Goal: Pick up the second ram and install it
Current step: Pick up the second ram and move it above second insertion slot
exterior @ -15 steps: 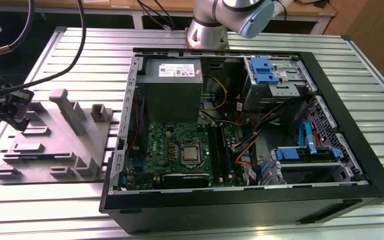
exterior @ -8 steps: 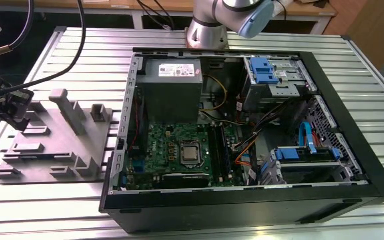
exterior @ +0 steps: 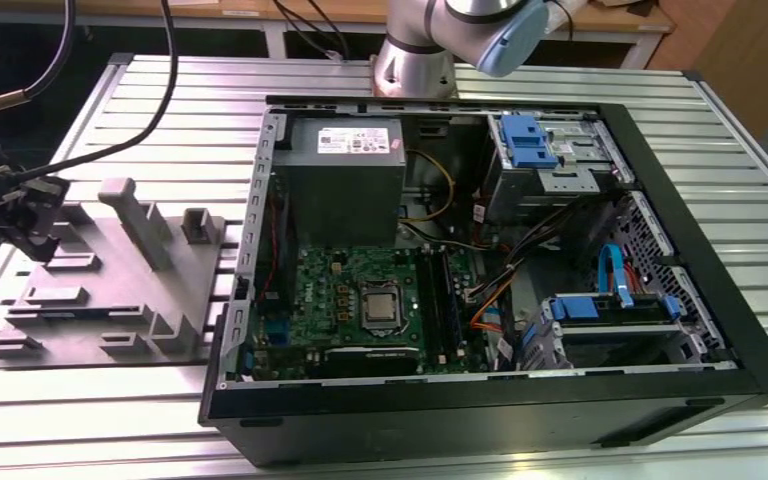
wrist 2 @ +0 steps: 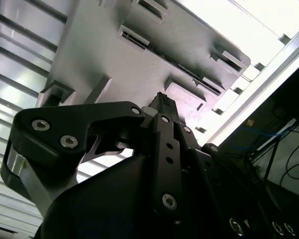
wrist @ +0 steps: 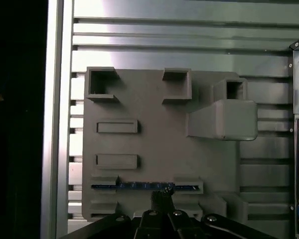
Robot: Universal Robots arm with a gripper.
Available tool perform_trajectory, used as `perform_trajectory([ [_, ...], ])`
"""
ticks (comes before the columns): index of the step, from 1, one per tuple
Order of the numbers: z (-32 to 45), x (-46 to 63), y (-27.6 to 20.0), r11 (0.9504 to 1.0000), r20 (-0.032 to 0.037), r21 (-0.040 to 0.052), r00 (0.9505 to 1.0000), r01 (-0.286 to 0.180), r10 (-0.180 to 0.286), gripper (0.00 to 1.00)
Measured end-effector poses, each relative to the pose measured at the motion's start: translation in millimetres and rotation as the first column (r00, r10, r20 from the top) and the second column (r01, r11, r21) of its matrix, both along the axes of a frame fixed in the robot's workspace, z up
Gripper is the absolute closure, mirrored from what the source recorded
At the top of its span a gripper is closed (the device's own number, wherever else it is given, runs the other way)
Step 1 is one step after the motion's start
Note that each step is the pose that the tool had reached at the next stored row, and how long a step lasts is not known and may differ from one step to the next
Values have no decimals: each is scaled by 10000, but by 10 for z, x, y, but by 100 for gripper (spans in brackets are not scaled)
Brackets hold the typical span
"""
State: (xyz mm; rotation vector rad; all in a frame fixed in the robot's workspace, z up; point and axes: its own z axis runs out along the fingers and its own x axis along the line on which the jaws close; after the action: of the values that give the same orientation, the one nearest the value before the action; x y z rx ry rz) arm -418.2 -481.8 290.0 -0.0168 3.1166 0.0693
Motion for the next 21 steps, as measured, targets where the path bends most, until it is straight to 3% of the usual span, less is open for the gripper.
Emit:
perform_trajectory([
  [5, -13, 0, 0, 9969, 0, 0, 9969, -787, 787, 90],
  [10, -32, 0, 0, 9872, 1, -3, 9872, -1593, 1593, 90],
  [16, -77, 0, 0, 9639, -1, -3, 9639, -2662, 2662, 90],
  [21, -117, 0, 0, 9357, 1, -4, 9357, -3527, 3527, 90],
])
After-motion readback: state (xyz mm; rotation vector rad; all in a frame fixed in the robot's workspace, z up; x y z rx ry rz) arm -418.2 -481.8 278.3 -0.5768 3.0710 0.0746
